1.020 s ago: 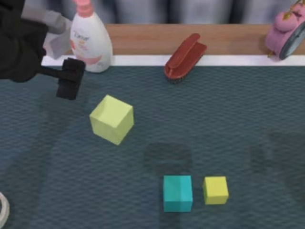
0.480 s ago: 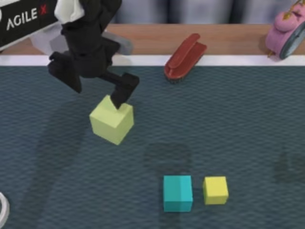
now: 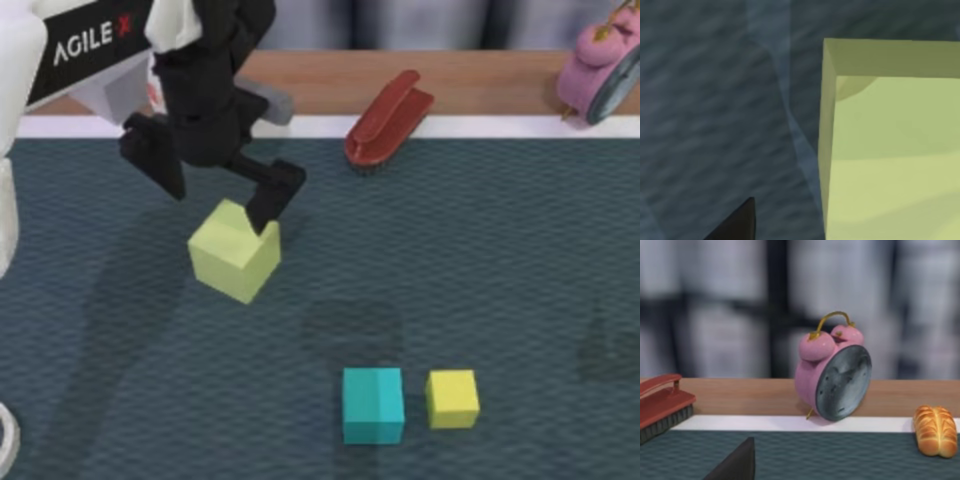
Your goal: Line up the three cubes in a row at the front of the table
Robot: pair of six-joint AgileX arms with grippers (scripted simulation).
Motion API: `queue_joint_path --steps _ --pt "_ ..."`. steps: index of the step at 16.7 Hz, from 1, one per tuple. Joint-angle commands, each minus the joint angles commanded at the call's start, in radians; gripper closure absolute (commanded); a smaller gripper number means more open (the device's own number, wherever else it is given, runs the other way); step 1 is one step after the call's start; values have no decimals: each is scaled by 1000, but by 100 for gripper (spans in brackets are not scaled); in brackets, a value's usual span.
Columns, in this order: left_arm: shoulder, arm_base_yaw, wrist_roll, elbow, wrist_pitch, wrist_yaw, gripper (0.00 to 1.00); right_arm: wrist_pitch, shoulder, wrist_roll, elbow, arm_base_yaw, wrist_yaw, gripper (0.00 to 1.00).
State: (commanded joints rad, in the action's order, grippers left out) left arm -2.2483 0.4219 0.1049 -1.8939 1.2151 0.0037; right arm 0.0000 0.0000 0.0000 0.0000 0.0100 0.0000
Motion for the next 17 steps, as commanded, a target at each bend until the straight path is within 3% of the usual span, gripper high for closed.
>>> queue_joint_path --steps 9,14,17 --pt "-89 4 3 175 -268 1 0 0 0 0 0 0 0 0" --pt "-101 4 3 196 -296 1 0 0 0 0 0 0 0 0" --pt "-101 4 3 196 -296 1 23 0 0 0 0 0 0 0"
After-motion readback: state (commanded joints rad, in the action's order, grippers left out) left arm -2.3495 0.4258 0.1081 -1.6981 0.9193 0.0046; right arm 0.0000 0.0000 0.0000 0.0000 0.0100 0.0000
